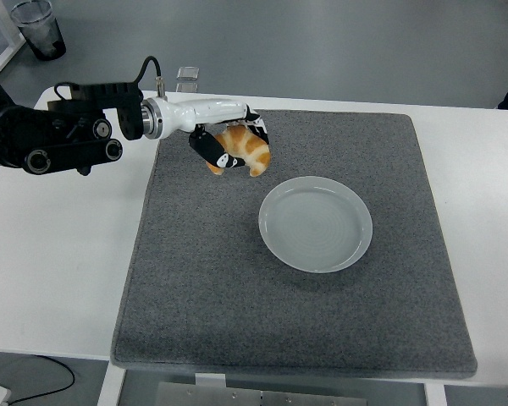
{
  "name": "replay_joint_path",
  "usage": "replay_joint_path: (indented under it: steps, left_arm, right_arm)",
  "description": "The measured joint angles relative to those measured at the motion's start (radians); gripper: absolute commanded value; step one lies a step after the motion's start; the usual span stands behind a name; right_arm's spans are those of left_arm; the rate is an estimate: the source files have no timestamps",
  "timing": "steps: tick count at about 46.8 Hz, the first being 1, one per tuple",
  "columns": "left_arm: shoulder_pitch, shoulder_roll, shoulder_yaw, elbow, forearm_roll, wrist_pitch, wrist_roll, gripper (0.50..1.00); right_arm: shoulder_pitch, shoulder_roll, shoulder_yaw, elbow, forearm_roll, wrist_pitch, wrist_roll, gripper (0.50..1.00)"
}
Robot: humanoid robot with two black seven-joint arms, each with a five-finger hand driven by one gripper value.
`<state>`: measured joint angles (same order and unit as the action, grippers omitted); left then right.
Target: Place the bread on the plate
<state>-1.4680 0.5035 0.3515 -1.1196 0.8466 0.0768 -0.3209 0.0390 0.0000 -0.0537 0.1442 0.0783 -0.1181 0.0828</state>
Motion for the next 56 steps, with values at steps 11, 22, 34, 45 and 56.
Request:
replay_joint_path:
  steps: [11, 22, 34, 45, 56]
  left_arm:
    - [-0.116, 0.015, -0.024, -0.014, -0.011, -0.032, 0.0, 0.5]
    - [-0.162, 0.026, -0.074, -0.013, -0.006, -0.066, 0.002, 0.5]
    - [-0.17, 0.016, -0.108, -0.015, 0.007, -0.062, 0.001, 0.5]
    - [-0.157, -0.045, -0.136, -0.028, 0.011, -0.055, -0.005, 0.5]
    - [-0.147, -0.149, -0.142, -0.028, 0.012, -0.043, -0.016, 0.5]
  right_arm:
    - [0.001, 0.0, 0.0, 0.0, 0.0, 0.0, 0.0, 0.952]
    - [0.001, 0.0, 0.0, 0.0, 0.0, 0.0, 0.0, 0.952]
    - [0.001, 0.0, 0.0, 0.0, 0.0, 0.0, 0.0, 0.952]
    - [0.0, 0.0, 0.0, 0.0, 0.0, 0.0, 0.0, 0.952]
    - [0.001, 0.0, 0.0, 0.0, 0.0, 0.0, 0.0, 0.952]
